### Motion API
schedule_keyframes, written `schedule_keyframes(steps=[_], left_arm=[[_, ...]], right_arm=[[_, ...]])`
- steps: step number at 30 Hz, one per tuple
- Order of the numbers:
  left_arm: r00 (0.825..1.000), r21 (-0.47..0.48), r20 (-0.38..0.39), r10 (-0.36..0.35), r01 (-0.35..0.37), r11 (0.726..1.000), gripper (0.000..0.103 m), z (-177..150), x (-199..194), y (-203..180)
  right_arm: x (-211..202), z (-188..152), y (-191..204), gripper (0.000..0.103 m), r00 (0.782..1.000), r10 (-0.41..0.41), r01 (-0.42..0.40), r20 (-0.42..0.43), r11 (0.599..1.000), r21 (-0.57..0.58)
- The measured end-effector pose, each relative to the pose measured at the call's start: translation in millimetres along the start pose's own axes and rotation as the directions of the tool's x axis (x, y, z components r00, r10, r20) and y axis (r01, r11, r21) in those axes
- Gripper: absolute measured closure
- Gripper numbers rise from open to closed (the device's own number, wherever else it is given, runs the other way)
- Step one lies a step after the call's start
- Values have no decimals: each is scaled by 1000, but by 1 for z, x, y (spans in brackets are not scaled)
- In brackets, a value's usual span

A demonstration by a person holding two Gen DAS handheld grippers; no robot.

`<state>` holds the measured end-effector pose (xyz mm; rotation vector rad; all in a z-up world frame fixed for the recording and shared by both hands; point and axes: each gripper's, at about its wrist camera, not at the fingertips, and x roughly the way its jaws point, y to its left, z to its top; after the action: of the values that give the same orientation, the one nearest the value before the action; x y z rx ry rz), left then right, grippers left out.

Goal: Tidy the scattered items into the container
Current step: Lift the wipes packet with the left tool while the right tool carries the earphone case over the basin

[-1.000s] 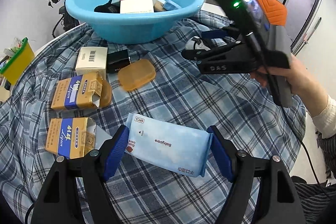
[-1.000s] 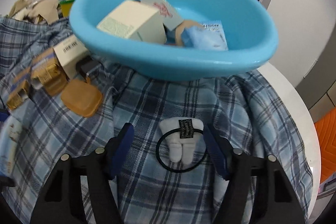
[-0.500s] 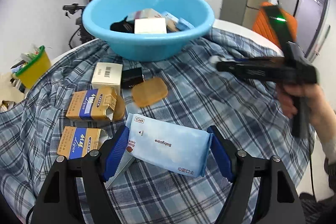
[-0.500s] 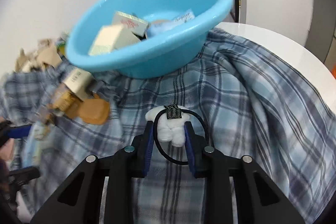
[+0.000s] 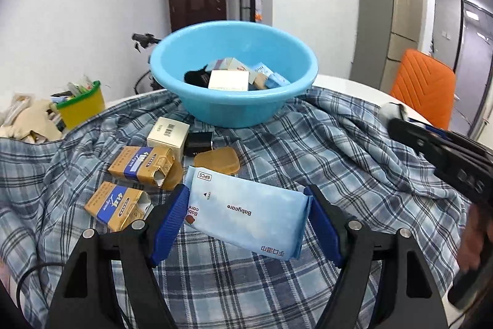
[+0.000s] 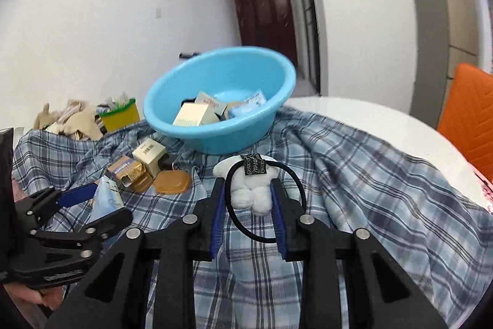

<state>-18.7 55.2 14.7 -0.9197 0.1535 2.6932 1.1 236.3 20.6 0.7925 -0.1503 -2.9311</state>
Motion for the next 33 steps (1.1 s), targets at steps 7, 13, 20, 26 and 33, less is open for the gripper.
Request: schedule_keyframes(steps=[7,13,20,26,33], left_arm=[[1000,-17,-20,6,-6,1000,25,-13,-3,-3],[1000,7,-25,-1,1,1000,25,-10,-5,-8],[999,16,40,-1,1,1000,25,30,-25,-6],[971,31,241,9,-17,999,25,97,-79,-10],[896,-1,442,32,-35,999,25,142,-144,-6]], right_arm=[[-8,-14,4,77,1000,-16,16,-14,1000,-8],[-7,-12,1,77,1000,-2,2,-21,1000,4],[-27,28,4,77,997,-15,16,69,1000,-26],[-60,81,21,76,978,-14,28,208,998,-65],[-111,127,42,76,925,2,41,380,994,-106]])
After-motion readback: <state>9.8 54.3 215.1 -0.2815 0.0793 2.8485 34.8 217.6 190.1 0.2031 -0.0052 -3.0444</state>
